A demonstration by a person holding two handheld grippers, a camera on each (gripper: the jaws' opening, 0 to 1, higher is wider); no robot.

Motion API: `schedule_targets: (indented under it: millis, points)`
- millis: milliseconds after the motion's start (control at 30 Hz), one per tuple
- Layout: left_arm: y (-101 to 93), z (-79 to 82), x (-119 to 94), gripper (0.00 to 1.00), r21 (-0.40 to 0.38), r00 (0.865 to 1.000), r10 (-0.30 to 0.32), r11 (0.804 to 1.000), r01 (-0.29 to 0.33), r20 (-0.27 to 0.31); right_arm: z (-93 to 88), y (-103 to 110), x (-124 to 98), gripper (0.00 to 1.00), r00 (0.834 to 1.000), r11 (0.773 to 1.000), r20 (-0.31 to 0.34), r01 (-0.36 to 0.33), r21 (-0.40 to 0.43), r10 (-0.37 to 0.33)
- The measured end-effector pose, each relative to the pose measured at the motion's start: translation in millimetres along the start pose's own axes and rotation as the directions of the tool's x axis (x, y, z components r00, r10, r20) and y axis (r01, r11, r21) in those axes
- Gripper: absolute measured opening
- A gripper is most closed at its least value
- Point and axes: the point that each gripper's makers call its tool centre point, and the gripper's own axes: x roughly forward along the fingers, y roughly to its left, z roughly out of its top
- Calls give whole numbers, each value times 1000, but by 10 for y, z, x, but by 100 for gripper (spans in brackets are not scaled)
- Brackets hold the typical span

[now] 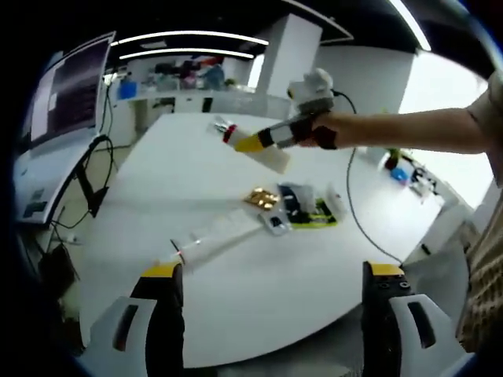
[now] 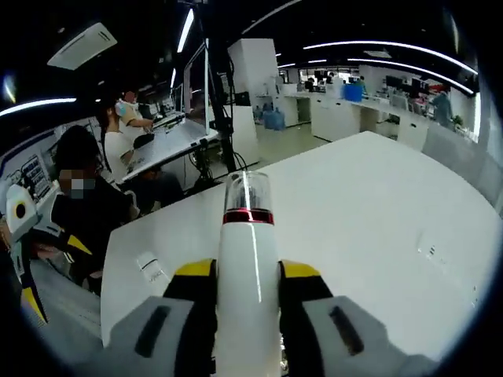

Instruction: Arrange the skincare products in the storage area until every visible bottle or jar stands upright without overlapping.

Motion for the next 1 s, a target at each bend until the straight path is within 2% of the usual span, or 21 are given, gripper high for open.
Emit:
schedule_targets:
  millis: [200, 400, 500, 733, 1000]
  points:
    - [-112, 56, -30, 93, 53, 1000, -29, 998, 29, -3, 131, 129, -330, 29, 995, 997, 98, -15, 78, 7]
    - [-247, 159, -17, 94, 90, 998, -68, 994, 66, 10, 127, 310, -590, 29, 994, 998, 110, -24, 51, 18]
    - [-339, 191, 7, 95, 119, 995, -101, 988, 99, 3, 157, 397, -714, 29, 990, 996, 141, -36, 77, 25]
    - [-596, 367, 49, 97, 152, 981, -195, 970, 192, 10, 251, 622, -1106, 29, 970, 988, 240, -69, 137, 35]
    - [-894, 519, 173, 97, 168, 965, -264, 952, 258, 13, 226, 788, -1497, 29, 944, 971, 324, -135, 195, 66]
